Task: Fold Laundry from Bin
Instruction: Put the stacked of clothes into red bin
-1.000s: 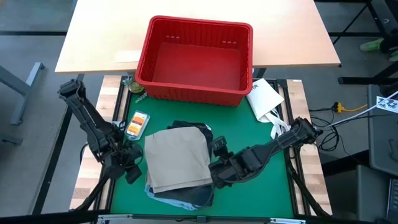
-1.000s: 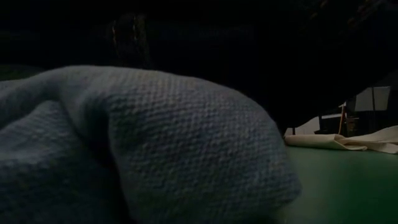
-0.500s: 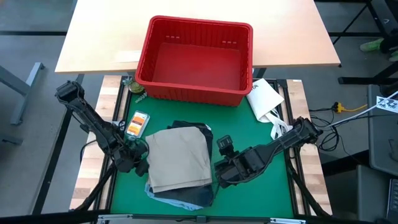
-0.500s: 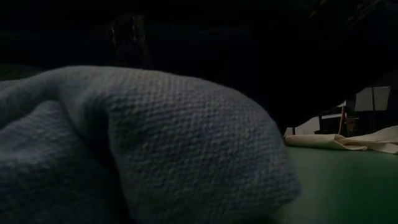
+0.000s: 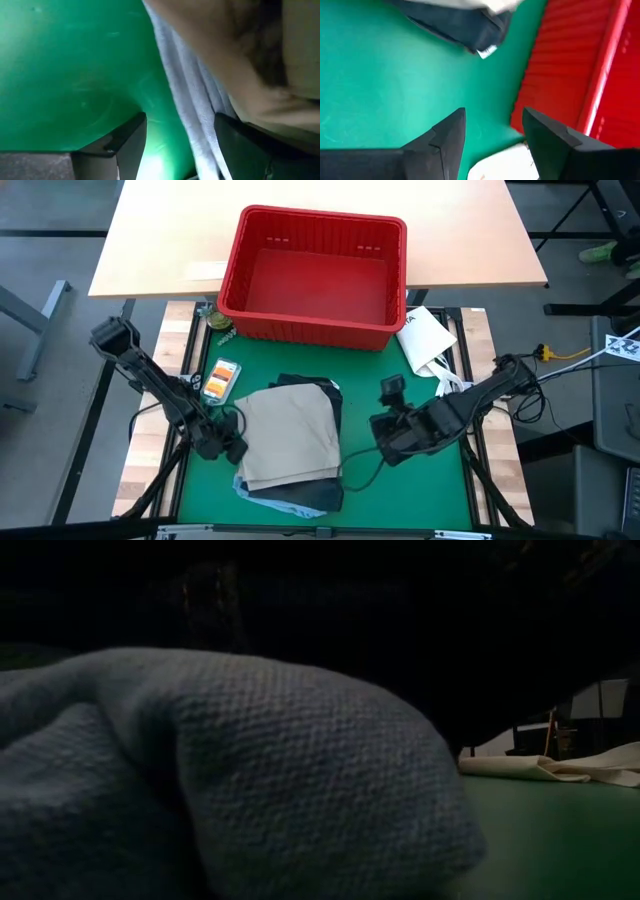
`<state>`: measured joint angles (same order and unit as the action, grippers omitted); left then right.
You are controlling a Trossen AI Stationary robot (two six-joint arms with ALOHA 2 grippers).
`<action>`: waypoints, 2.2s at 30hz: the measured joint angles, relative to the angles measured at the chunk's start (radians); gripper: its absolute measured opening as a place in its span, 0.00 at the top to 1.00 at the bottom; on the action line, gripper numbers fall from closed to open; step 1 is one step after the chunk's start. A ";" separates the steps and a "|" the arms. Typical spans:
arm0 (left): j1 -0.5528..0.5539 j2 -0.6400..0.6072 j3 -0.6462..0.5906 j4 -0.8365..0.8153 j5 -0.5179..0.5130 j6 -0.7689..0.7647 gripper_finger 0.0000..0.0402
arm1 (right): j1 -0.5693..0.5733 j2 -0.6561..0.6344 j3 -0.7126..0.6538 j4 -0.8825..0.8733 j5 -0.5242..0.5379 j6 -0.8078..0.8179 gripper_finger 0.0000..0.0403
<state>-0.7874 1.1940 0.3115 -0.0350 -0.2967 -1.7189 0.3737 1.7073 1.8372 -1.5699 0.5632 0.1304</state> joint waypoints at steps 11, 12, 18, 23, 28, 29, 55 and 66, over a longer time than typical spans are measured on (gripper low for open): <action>0.002 0.047 0.000 0.079 -0.033 -0.005 0.43 | -0.001 -0.376 -0.562 0.400 -0.007 0.366 0.51; 0.003 0.048 0.000 0.079 -0.033 -0.003 0.44 | -0.001 -0.405 -0.625 0.496 -0.007 0.393 0.51; 0.003 0.049 0.000 0.081 -0.032 -0.003 0.52 | -0.001 -0.434 -0.948 1.099 -0.080 0.423 0.51; 0.004 0.049 0.000 0.083 -0.026 -0.002 0.53 | -0.001 -0.364 -1.099 1.432 -0.189 0.424 0.51; 0.004 0.049 0.000 0.083 -0.025 -0.004 0.53 | -0.001 -0.269 -1.115 1.475 -0.206 0.451 0.51; 0.004 0.049 0.000 0.083 -0.025 -0.005 0.53 | -0.001 -0.248 -1.115 1.472 -0.200 0.479 0.51; 0.004 0.049 0.000 0.104 0.034 -0.109 0.53 | -0.107 0.207 -1.099 2.222 -0.261 0.573 0.51; 0.004 0.048 0.000 0.140 0.023 -0.103 0.53 | -0.106 0.207 -1.092 2.142 -0.234 0.672 0.51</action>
<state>-0.7837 1.2423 0.3111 0.1047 -0.2741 -1.8218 0.2672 1.9141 0.7452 0.5717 0.3290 0.8024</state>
